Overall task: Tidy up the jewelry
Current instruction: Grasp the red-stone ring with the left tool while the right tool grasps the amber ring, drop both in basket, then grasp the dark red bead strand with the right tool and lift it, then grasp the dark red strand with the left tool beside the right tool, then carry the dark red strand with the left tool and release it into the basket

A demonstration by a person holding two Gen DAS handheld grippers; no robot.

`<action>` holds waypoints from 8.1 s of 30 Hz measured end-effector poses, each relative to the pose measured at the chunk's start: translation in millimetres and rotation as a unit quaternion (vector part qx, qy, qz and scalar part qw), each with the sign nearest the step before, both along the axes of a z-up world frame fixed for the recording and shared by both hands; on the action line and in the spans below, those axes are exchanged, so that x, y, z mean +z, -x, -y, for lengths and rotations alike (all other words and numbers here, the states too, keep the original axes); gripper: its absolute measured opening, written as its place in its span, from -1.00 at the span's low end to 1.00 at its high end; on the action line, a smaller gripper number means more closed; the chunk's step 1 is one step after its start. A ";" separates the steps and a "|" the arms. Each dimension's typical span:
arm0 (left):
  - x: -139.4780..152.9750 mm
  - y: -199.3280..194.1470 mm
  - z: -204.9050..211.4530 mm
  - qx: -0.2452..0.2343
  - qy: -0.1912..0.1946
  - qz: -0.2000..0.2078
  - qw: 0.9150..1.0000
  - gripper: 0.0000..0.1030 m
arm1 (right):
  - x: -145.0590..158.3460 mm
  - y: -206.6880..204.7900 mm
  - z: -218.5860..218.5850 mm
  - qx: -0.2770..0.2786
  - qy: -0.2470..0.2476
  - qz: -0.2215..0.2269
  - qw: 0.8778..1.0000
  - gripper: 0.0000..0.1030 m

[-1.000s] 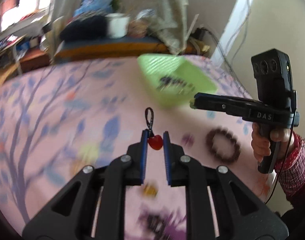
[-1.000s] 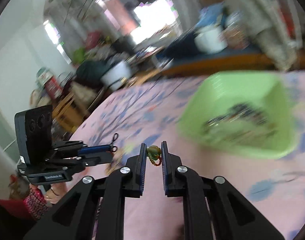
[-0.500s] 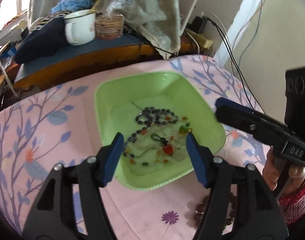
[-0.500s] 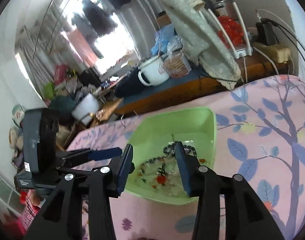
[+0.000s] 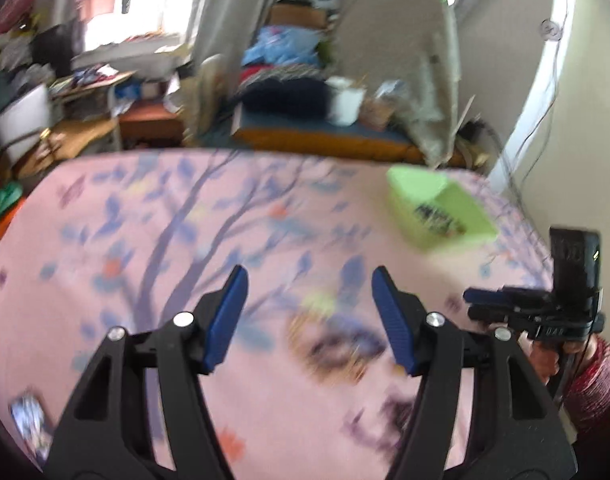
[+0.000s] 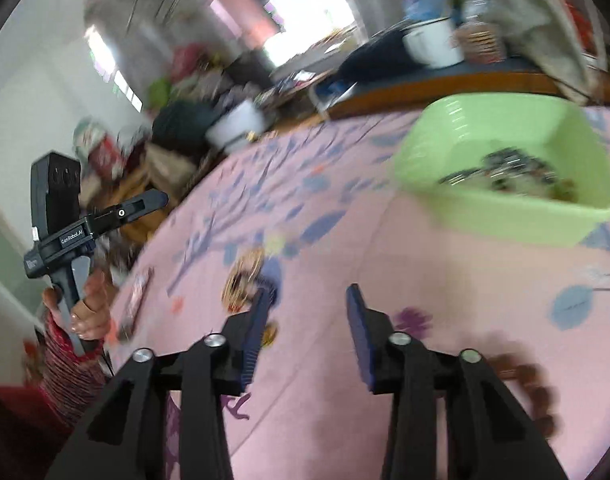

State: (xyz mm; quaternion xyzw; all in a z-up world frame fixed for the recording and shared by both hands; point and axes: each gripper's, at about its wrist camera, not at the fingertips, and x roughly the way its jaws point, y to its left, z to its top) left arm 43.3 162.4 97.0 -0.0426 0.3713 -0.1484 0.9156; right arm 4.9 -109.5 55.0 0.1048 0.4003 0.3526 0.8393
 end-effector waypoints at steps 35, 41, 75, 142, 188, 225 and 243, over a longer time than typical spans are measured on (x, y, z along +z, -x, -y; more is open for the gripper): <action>-78.4 23.7 67.8 -0.098 -0.015 -0.088 0.991 -0.33 | -29.8 27.3 -36.9 0.052 0.083 0.023 0.995 -0.50; -87.8 20.5 75.2 -0.097 -0.038 -0.085 0.991 -0.34 | -30.2 36.0 -55.8 0.071 0.154 0.063 0.984 -0.49; -7.9 -132.3 241.0 -0.194 -0.030 -0.095 0.976 -0.23 | 37.4 -66.4 115.6 -0.118 0.079 0.069 0.987 -1.00; -59.3 76.5 59.0 -0.131 0.005 -0.055 0.990 0.29 | -27.6 68.9 1.0 0.032 0.125 0.026 0.991 -1.00; -92.1 32.6 165.8 -0.165 -0.070 -0.059 0.982 -0.70 | -34.2 75.2 -12.4 0.012 0.219 0.098 0.971 -1.00; -16.8 -6.9 184.9 -0.202 -0.006 -0.024 0.979 -0.87 | 52.6 55.4 27.5 -0.043 0.134 0.192 0.971 -1.00; -1.5 -179.9 240.5 -0.113 -0.051 -0.034 0.992 -0.63 | 63.3 -124.8 92.3 -0.158 0.086 0.131 0.975 -1.00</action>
